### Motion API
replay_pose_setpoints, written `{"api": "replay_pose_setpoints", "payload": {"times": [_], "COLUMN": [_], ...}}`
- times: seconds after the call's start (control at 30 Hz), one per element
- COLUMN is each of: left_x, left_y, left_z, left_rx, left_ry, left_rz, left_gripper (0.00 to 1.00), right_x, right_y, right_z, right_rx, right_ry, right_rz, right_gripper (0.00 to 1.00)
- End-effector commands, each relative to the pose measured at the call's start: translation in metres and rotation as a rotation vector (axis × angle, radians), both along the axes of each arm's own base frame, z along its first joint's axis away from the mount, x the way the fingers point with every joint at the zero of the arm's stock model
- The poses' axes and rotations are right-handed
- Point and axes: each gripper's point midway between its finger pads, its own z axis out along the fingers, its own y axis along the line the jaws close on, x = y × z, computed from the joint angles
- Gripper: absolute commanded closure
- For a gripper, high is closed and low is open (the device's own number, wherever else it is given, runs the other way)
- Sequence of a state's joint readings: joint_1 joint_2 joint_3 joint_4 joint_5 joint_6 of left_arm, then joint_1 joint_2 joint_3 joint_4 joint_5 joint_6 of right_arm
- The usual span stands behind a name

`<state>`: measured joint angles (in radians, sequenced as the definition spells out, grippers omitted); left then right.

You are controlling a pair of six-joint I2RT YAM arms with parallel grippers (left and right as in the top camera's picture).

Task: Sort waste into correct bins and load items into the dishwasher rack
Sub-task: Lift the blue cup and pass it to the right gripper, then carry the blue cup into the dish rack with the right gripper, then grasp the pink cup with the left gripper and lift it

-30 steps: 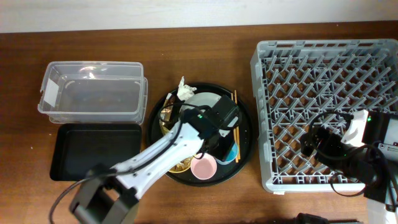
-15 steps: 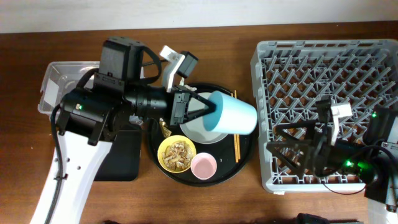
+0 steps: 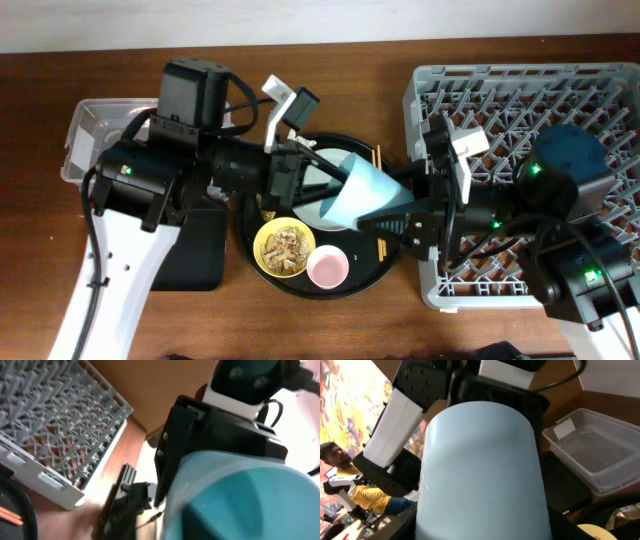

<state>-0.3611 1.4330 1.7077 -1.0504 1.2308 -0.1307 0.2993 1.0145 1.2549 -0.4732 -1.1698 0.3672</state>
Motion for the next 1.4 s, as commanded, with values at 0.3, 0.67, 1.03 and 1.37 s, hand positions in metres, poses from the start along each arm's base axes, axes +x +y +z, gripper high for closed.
{"api": "replay_pose_setpoints", "payload": {"times": [0.3,0.67,1.03,1.37], "left_x": [0.032,0.029,-0.008,-0.005], "left_y": [0.029,0.032,0.122,0.054], "left_z": [-0.007,-0.018,-0.182,-0.340], "left_rx": [0.039,0.088,0.968,1.107], "left_ry": [0.004,0.062,0.209,0.122], "left_rz": [0.148,0.173,0.533,0.489], "left_gripper": [0.00,0.00,0.01,0.62], "right_x": [0.016,0.064,0.031,0.033], "right_y": [-0.332,-0.344,-0.156,-0.155], "right_z": [-0.194,-0.251,-0.118,-0.131], "right_rx": [-0.614,-0.691,-0.755,-0.809], "right_ry": [0.994,1.327,0.546,0.603], "right_rz": [-1.605,-1.273,-0.985,-0.964], "right_gripper": [0.42,0.03,0.06,0.03]}}
